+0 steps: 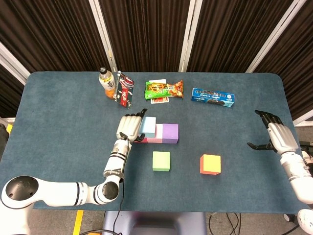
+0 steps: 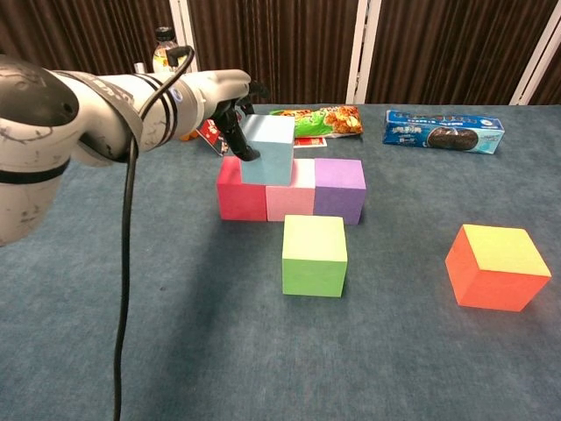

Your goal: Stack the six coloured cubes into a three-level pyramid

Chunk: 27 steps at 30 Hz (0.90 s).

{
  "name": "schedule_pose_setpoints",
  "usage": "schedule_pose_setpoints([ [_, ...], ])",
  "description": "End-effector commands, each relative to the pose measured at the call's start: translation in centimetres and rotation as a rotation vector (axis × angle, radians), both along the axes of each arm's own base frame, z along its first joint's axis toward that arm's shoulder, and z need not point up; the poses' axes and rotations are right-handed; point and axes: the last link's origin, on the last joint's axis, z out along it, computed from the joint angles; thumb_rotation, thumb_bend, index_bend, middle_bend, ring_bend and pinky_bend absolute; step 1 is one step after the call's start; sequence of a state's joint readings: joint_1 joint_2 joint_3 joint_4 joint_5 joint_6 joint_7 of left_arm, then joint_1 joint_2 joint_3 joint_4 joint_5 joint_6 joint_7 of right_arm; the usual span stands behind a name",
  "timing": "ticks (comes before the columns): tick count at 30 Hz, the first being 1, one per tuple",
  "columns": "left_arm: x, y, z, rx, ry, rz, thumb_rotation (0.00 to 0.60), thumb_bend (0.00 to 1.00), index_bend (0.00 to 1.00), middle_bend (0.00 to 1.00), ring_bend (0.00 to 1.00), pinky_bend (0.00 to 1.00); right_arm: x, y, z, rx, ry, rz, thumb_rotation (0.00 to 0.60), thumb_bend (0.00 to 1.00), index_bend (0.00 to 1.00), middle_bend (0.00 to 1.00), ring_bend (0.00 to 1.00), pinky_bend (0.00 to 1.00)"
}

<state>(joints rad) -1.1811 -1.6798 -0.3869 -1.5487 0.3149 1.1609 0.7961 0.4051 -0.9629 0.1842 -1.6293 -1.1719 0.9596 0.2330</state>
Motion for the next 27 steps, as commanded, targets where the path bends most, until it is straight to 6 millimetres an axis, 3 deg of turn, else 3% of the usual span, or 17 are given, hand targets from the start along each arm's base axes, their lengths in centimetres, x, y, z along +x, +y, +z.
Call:
schedule_pose_setpoints([
  [1, 0.1, -0.1, 0.1, -0.010, 0.004, 0.005, 0.600, 0.33, 0.00, 0.12, 0.18, 0.25, 0.0, 0.0, 0.0, -0.001, -0.001, 0.000, 0.600, 0.28, 0.07, 0.17, 0.03, 0.08],
  [8, 0.2, -0.5, 0.2, -0.031, 0.008, 0.013, 0.600, 0.32, 0.00, 0.01, 0.03, 0.24, -0.1, 0.0, 0.2, -0.004, -0.006, 0.001, 0.600, 0.28, 0.06, 0.17, 0.02, 0.08],
  [13, -0.1, -0.9, 1.6, -0.013, -0.018, 0.007, 0.600, 0.32, 0.00, 0.00, 0.00, 0.14, 0.1, 0.2, 0.3, 0.002, -0.016, 0.011, 0.600, 0.28, 0.05, 0.17, 0.02, 0.08],
  [19, -1.3, -1.9, 5.5, 0.038, -0.071, -0.041, 0.600, 0.32, 0.00, 0.00, 0.00, 0.10, 1.0, 1.5, -0.3, 0.074, -0.047, 0.056, 0.600, 0.28, 0.05, 0.17, 0.01, 0.08],
  [27, -5.2, -1.9, 11.1, 0.197, -0.087, -0.094, 0.600, 0.32, 0.00, 0.00, 0.00, 0.06, 1.5, 4.3, -3.2, 0.232, -0.046, 0.081, 0.600, 0.28, 0.11, 0.17, 0.01, 0.09],
])
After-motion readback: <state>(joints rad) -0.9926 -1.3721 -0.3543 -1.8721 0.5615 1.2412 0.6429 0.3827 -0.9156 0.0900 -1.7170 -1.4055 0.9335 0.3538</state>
